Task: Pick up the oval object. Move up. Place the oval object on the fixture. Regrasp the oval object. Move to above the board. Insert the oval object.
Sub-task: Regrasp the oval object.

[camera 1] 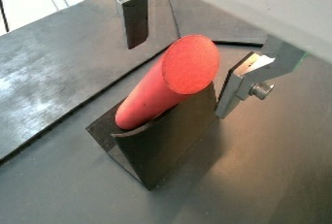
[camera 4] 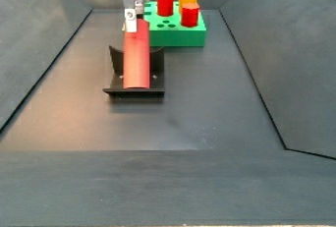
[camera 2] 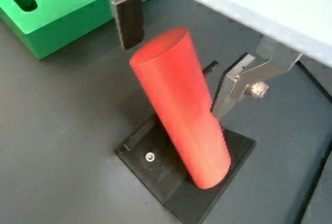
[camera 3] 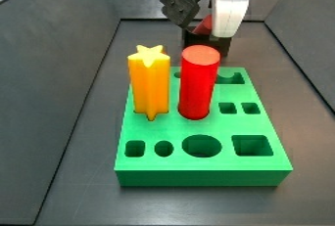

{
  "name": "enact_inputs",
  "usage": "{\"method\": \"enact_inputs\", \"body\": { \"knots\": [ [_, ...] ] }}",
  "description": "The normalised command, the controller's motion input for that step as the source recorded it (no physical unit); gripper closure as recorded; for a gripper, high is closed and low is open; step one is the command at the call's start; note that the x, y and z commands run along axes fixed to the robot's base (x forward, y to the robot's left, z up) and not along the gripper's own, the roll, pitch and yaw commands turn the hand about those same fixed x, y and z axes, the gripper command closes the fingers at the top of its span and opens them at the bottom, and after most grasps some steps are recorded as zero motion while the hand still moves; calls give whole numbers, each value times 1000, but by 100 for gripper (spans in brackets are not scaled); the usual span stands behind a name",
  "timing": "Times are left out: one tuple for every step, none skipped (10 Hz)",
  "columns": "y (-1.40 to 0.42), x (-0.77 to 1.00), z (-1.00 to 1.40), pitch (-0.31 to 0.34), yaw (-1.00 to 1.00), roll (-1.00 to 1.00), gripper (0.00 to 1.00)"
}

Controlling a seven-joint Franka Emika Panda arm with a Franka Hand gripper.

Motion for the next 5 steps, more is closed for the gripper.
{"method": "enact_inputs", "body": {
  "knots": [
    [-10, 83, 0, 210, 61, -43, 0],
    [-10, 83, 0, 210, 61, -43, 0],
    [-10, 83, 0, 210, 61, -43, 0],
    [-10, 83, 0, 210, 61, -43, 0],
    [-10, 83, 0, 210, 61, -43, 0]
  ]
}}
